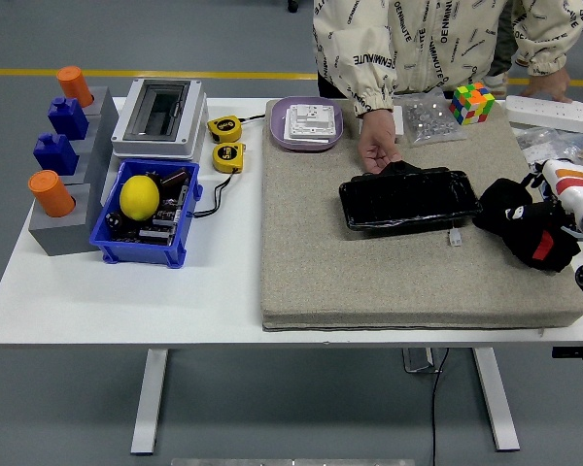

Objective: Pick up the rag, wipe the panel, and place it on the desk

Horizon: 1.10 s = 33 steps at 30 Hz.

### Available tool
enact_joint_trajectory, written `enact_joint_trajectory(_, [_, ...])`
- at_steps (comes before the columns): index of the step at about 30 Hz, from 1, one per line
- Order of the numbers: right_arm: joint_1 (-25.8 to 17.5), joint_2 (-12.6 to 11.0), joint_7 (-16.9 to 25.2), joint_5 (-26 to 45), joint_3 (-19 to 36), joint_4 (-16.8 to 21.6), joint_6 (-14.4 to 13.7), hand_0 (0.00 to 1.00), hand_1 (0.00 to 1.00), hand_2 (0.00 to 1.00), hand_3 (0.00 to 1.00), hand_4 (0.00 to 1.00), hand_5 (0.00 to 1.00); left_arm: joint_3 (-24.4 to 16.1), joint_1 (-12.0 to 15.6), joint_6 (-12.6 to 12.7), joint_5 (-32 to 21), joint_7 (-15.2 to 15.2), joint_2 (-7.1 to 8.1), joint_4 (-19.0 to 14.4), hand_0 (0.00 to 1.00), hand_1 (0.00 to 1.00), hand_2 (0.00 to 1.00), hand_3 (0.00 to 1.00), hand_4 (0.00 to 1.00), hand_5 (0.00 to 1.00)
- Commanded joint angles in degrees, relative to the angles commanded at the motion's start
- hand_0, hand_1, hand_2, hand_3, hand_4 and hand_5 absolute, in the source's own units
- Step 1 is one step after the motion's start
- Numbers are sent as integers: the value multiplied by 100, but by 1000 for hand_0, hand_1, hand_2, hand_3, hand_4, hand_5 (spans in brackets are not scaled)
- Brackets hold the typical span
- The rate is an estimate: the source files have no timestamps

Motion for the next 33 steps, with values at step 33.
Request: enact_joint_trajectory(33, [42,-42,6,-12,157,118,-133,573,599,686,705,998,551,-106,34,-3,64,-2,-43,-1,635,658,682,573,612,506])
